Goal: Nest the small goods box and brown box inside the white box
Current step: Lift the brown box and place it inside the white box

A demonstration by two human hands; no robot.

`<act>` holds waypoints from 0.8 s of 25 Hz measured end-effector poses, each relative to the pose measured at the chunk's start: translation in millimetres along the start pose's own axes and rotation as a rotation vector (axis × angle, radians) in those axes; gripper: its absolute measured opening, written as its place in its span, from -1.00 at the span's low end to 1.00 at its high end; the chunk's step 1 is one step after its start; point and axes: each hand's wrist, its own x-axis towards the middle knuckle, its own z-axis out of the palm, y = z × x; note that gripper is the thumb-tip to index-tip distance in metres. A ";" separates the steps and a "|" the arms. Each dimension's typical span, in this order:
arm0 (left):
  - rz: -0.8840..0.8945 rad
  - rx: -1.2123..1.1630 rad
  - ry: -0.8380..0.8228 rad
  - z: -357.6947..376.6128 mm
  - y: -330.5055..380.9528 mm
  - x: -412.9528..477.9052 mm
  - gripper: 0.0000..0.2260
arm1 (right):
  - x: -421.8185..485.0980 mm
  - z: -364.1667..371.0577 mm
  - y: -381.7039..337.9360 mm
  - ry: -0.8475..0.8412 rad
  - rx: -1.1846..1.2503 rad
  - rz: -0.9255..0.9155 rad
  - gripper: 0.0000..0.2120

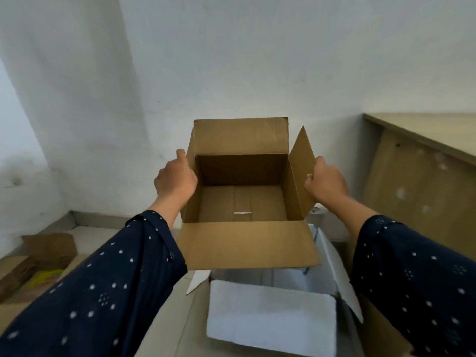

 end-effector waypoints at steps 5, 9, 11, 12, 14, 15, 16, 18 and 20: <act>0.049 -0.091 -0.154 68.8 55.9 -39.8 -0.77 | -12.0 2.0 88.0 -0.080 -0.072 0.132 -0.70; 0.026 -0.073 -0.251 123.1 56.2 -62.2 -0.81 | -21.4 42.6 127.3 -0.163 -0.082 0.190 -0.67; 0.017 -0.059 -0.309 148.3 48.1 -68.3 -0.83 | -26.6 71.6 140.2 -0.216 -0.104 0.228 -0.75; 0.011 -0.055 -0.337 160.5 43.0 -70.5 -0.83 | -29.1 86.6 145.1 -0.241 -0.113 0.248 -0.77; 0.006 -0.039 -0.391 183.1 30.0 -76.8 -0.84 | -35.4 115.5 153.7 -0.282 -0.131 0.284 -0.79; 0.005 -0.029 -0.415 192.6 23.7 -81.4 -0.83 | -39.2 127.6 157.1 -0.302 -0.141 0.297 -0.78; 0.001 -0.021 -0.440 203.6 17.1 -85.7 -0.83 | -42.8 141.2 160.3 -0.328 -0.156 0.309 -0.76; -0.005 -0.028 -0.479 222.4 5.9 -92.5 -0.82 | -50.5 164.5 165.0 -0.388 -0.176 0.329 -0.72; -0.007 -0.036 -0.505 236.9 -1.6 -94.0 -0.80 | -56.5 182.1 167.5 -0.437 -0.177 0.351 -0.68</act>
